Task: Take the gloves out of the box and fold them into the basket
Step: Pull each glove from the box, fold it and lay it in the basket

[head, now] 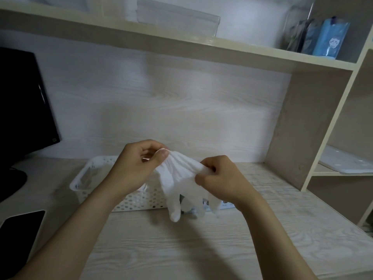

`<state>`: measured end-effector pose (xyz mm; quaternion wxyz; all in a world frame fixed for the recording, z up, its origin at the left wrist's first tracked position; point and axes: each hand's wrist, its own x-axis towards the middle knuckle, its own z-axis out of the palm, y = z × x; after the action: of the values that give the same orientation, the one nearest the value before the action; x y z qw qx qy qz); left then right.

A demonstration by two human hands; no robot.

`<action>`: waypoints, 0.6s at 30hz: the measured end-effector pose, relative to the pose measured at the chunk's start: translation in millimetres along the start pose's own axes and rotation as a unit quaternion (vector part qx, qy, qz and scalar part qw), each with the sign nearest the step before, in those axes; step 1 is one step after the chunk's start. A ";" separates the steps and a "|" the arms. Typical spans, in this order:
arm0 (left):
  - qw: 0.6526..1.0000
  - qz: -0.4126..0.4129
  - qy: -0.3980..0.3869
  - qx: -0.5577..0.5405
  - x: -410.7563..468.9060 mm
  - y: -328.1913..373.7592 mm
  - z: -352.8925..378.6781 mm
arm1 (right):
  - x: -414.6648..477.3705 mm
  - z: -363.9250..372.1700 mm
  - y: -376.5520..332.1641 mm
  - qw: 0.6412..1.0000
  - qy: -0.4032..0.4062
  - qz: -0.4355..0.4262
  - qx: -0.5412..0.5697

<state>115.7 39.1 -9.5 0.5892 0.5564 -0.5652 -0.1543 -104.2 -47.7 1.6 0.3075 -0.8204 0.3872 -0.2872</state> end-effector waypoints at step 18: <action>0.994 -0.103 0.000 -0.041 -1.4 6.5 -12.6 | 10.8 14.1 -4.2 0.898 -0.113 0.006 0.426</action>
<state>123.0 48.5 -1.5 0.5923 0.5871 -0.4982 -0.2372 -86.4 -50.4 -2.0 0.6709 -0.6354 0.1952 -0.3287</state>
